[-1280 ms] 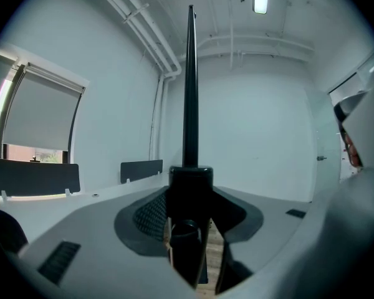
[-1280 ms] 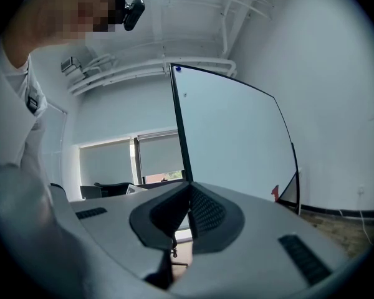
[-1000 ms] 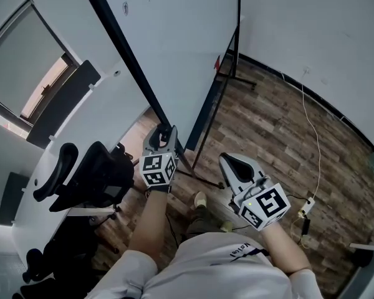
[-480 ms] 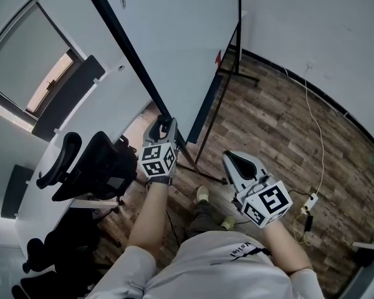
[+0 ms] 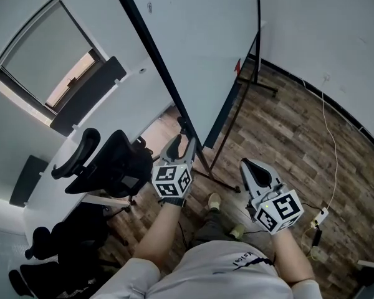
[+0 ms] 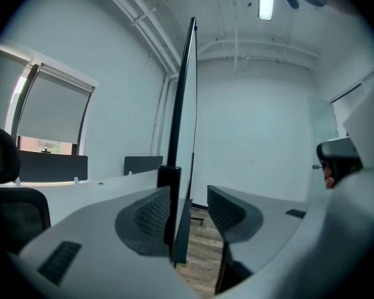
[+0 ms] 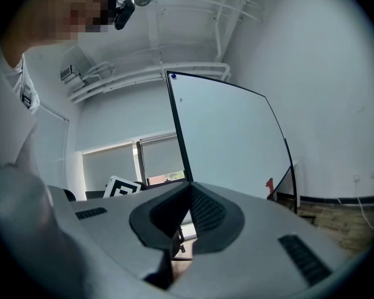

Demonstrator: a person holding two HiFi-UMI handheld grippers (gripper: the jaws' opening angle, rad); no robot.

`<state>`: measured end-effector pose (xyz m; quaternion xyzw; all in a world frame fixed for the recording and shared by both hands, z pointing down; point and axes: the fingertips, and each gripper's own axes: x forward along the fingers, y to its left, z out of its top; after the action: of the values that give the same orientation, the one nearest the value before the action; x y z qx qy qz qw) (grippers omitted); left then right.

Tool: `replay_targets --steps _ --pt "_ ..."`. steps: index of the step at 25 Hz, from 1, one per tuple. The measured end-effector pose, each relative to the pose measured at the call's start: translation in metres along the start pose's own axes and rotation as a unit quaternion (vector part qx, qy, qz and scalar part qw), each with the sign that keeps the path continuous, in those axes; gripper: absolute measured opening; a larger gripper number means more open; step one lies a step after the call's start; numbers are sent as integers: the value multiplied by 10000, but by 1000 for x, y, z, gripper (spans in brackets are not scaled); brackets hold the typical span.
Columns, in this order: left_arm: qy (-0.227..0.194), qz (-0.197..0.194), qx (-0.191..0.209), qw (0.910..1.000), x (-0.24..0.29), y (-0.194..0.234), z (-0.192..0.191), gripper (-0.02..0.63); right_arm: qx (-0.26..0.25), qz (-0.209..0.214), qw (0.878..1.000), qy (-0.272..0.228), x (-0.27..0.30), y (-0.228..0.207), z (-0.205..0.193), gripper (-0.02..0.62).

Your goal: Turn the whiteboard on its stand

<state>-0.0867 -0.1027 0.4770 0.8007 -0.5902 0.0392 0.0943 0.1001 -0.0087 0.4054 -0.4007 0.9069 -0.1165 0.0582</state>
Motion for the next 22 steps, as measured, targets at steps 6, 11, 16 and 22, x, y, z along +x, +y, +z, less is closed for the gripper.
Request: replay_targets --steps 6,11,16,22 --pt "139 -622 -124 9979 -27 -50 6 152 244 16 9996 116 5 -4 -16 12" --pt "-24 -1139 -273 9931 -51 -83 26 101 231 -26 9996 170 8 2 -13 12" --pt "-146 -1491 -456 9877 -59 -92 43 44 200 -99 9997 94 30 10 -6 12" --pt "-278 -1789 -622 9815 -68 -91 58 14 152 -255 9995 76 49 28 -2 12"
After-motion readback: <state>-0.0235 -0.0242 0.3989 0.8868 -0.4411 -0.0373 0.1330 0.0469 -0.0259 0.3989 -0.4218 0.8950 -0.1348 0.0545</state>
